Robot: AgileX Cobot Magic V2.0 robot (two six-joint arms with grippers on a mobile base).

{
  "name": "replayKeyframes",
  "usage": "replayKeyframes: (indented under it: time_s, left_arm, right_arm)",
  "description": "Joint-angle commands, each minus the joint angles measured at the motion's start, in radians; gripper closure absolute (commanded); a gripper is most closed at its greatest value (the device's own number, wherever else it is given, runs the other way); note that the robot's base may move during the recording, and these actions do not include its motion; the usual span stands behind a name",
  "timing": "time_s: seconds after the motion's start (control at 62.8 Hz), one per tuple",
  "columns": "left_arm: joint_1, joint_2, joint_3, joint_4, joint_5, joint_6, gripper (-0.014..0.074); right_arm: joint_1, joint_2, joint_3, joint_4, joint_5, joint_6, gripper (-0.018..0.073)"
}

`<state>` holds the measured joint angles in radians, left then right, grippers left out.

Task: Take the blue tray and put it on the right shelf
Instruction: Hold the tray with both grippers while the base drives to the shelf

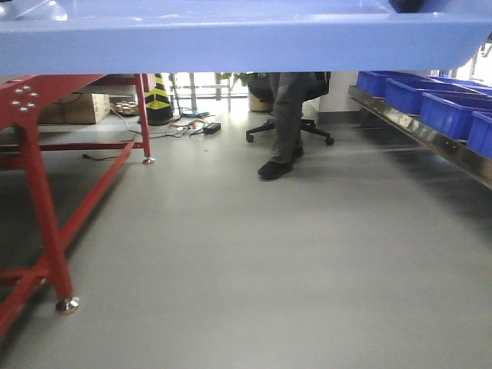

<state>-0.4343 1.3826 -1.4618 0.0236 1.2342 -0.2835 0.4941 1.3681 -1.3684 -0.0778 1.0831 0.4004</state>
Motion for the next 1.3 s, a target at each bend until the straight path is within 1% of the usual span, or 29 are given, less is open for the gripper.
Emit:
replayKeyframes:
  time_s: [0.0, 0.159, 0.573, 0.684, 0.859, 1.289]
  left_arm:
    - [-0.005, -0.028, -0.026, 0.048, -0.001, 0.03, 0.0645]
    - [-0.005, -0.028, -0.026, 0.014, -0.001, 0.03, 0.0645]
    - [-0.005, -0.028, -0.026, 0.01, -0.001, 0.03, 0.0645]
    - [-0.005, -0.028, -0.026, -0.013, -0.001, 0.03, 0.0645]
    - [-0.005, -0.028, -0.026, -0.024, 0.0, 0.03, 0.0645]
    - [-0.005, -0.028, -0.026, -0.024, 0.001, 0.03, 0.0645]
  right_arm:
    - [-0.004, -0.035, -0.025, -0.08, -0.019, -0.039, 0.0504]
    - [-0.004, -0.035, -0.025, -0.08, -0.02, -0.039, 0.0504]
    - [-0.004, -0.035, -0.025, -0.08, -0.02, -0.039, 0.0504]
    - [-0.004, -0.035, -0.025, -0.08, -0.02, -0.039, 0.0504]
    - [-0.004, -0.035, -0.025, -0.08, -0.021, -0.039, 0.0504]
    - [-0.004, -0.035, -0.025, -0.08, -0.02, -0.039, 0.0504]
